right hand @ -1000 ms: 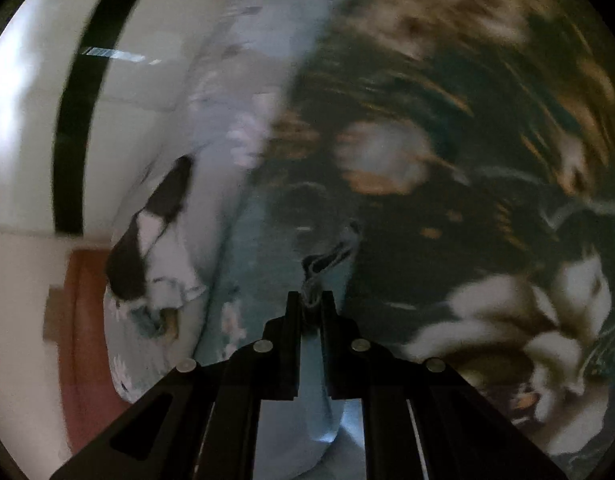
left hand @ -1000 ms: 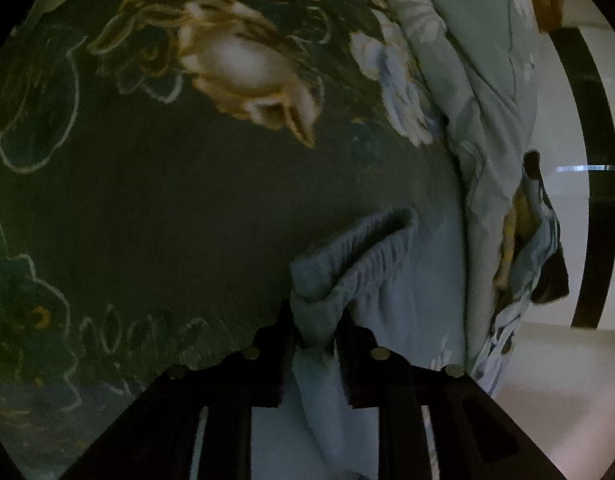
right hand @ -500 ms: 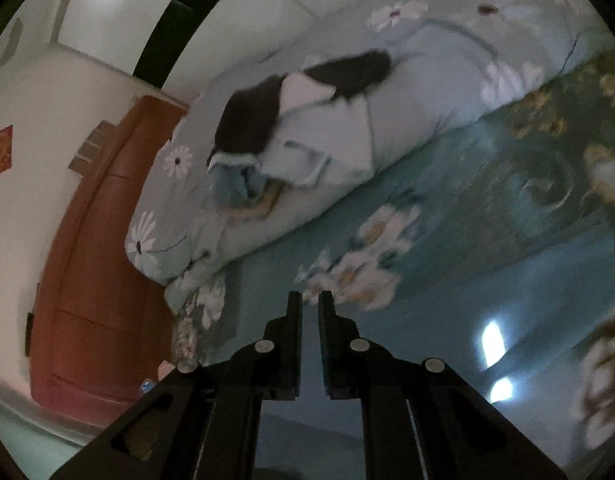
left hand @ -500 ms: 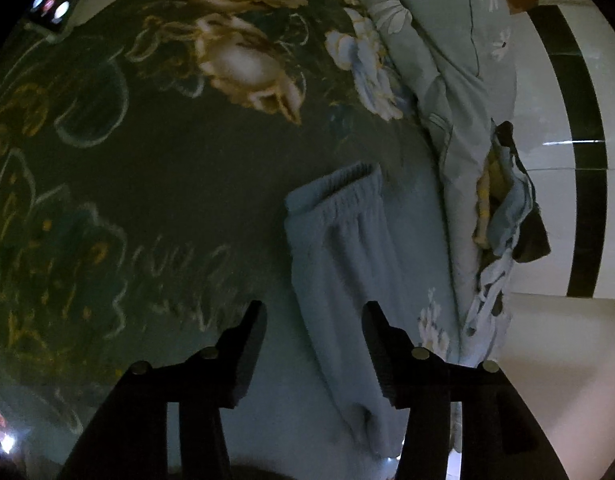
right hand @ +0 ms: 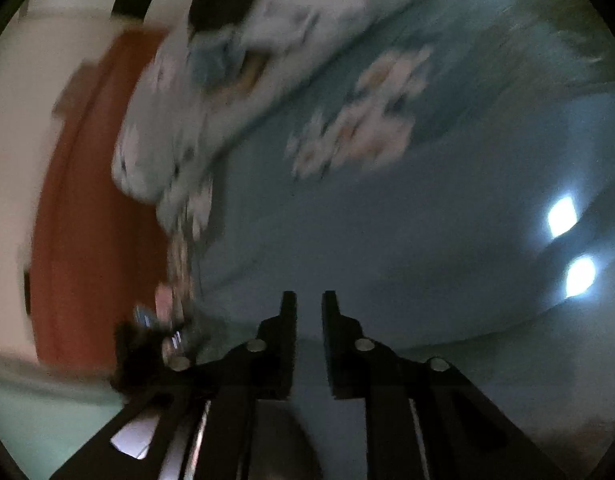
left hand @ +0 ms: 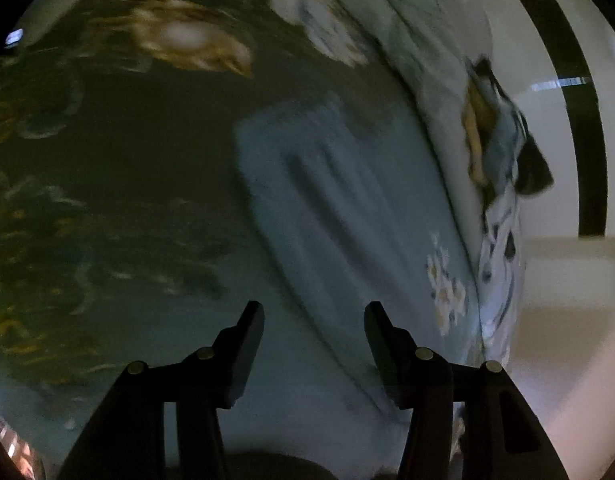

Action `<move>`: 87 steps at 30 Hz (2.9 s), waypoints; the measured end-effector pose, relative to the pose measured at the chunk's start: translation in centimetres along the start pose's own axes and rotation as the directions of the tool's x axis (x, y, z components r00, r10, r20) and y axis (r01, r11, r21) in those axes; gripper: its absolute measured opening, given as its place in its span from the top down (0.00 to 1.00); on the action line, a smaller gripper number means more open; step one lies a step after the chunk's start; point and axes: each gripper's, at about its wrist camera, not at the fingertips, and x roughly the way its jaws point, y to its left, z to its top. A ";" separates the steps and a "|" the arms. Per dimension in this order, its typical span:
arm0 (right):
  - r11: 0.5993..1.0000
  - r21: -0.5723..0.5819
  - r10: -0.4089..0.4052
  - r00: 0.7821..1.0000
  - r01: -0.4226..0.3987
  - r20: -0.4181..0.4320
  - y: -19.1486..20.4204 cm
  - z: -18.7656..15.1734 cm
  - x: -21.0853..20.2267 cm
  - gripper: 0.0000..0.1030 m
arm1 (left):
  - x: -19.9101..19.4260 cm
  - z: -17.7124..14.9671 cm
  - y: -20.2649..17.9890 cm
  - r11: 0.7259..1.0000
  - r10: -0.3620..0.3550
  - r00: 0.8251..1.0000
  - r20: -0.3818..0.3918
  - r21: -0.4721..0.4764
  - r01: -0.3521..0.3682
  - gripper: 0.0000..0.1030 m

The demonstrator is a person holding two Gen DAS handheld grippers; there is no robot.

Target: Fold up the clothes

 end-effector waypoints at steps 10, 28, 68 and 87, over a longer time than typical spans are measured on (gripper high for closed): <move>0.960 -0.280 -0.077 0.965 0.004 -0.249 4.6 -3.6 10.1 0.49 | 5.5 0.9 -3.4 0.989 0.059 0.990 -0.127 0.143 -0.041 0.44; 0.885 -0.461 -0.171 0.968 0.069 -0.183 7.2 -3.0 15.1 0.46 | 5.0 1.5 -2.5 0.996 -0.047 0.994 -0.098 0.069 0.053 0.43; 0.912 -0.410 -0.046 0.983 -0.032 -0.179 6.6 -3.2 8.8 0.44 | 3.7 0.9 -4.5 0.988 0.006 0.994 -0.105 0.156 0.011 0.39; 0.989 -0.067 -0.136 0.990 0.134 -0.030 -1.9 -0.6 3.3 0.46 | 7.7 -5.0 -9.5 0.916 0.223 0.951 -0.216 0.381 -0.128 0.39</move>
